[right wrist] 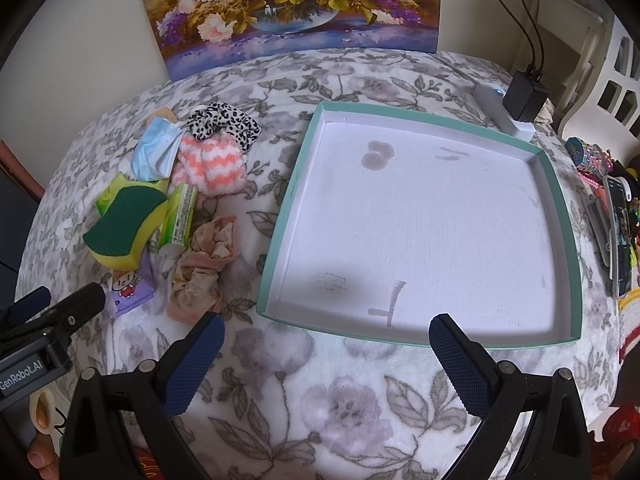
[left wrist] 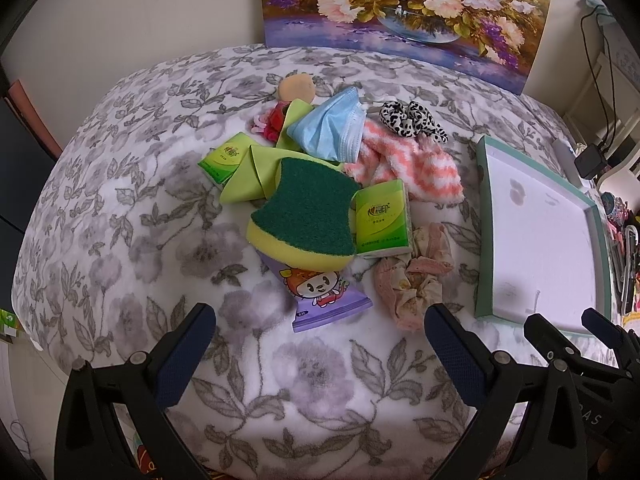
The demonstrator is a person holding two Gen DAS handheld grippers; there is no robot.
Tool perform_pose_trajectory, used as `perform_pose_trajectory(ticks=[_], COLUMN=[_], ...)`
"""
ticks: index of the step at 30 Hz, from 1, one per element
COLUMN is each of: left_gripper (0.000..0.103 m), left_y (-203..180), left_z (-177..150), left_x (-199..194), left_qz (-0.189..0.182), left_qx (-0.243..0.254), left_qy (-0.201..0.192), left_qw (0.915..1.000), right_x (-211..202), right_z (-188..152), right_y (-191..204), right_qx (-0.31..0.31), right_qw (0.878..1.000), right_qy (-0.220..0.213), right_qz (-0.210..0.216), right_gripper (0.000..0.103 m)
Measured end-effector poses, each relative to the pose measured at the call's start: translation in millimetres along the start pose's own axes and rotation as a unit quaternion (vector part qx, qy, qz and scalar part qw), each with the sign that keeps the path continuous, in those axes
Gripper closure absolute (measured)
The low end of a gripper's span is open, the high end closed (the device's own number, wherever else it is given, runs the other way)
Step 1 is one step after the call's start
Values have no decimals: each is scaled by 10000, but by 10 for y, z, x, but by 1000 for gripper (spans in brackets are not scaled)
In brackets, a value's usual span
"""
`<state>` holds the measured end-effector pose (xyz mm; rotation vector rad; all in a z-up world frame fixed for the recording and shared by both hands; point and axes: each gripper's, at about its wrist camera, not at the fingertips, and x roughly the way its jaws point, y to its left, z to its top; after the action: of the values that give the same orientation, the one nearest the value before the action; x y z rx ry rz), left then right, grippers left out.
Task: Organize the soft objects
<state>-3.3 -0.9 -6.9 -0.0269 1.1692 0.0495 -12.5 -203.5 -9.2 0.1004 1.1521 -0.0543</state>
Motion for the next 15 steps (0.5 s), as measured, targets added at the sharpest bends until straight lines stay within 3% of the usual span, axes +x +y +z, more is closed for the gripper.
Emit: perform_pose_trajectory(ticks=[15], left_gripper=[0], left_y=[-9], left_z=[4], left_x=[1], left_qz=[9], left_qx=[0], left_qy=[7], left_qw=[10000], right_x=[12], right_z=[-6], right_y=[12], right_qx=[-29], right_qw=[10000], right_qy=[20], right_qz=[-22], right_gripper=[0])
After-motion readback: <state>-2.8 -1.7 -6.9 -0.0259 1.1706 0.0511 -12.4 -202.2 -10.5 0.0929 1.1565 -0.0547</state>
